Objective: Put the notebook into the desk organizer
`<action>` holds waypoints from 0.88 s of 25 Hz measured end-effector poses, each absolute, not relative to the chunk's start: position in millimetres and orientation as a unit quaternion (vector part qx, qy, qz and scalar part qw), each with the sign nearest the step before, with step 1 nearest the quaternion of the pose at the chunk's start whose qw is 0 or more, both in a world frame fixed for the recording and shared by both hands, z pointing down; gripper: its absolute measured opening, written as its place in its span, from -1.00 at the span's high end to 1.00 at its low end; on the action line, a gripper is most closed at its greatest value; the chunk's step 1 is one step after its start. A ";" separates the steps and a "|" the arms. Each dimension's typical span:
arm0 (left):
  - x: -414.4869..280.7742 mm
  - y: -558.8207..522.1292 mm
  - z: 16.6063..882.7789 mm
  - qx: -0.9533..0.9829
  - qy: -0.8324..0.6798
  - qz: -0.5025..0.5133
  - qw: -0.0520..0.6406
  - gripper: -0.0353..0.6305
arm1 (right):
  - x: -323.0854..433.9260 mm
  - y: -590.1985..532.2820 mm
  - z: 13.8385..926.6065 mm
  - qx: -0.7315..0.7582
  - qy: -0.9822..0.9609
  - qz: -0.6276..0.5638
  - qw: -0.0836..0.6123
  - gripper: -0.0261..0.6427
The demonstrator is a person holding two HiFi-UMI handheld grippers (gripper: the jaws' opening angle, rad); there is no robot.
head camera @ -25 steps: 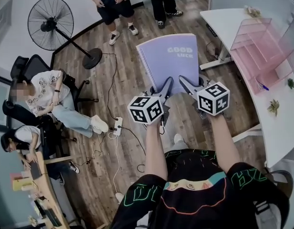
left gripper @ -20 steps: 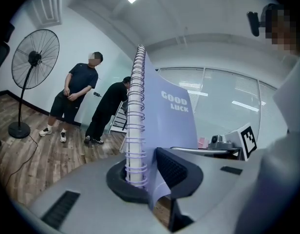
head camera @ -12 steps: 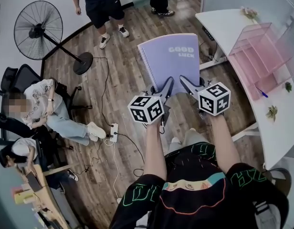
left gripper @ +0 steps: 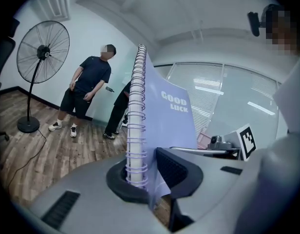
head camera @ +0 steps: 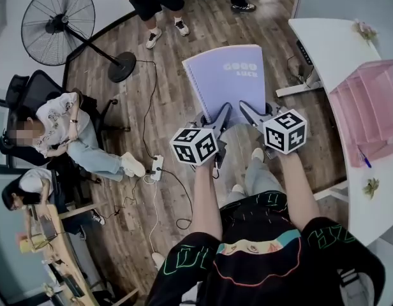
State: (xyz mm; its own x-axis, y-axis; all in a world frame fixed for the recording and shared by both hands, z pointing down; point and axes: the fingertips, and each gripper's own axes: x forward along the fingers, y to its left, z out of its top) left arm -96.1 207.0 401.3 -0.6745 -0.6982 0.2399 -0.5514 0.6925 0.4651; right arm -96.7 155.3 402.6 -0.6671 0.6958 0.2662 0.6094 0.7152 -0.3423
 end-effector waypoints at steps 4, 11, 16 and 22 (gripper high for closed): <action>-150.9 193.9 399.4 0.337 -0.902 -0.167 0.211 0.75 | -153.5 142.3 404.0 -0.372 -0.899 0.131 0.191 0.77; -218.3 172.1 405.9 0.331 -0.905 -0.159 0.215 0.75 | -222.8 120.6 412.3 -0.386 -0.892 0.143 0.187 0.77; -246.5 149.5 412.6 0.348 -0.895 -0.155 0.230 0.74 | -248.9 98.0 418.9 -0.371 -0.894 0.158 0.196 0.76; -272.2 116.3 404.6 0.398 -0.876 -0.157 0.225 0.74 | -270.5 64.0 410.4 -0.335 -0.909 0.164 0.185 0.76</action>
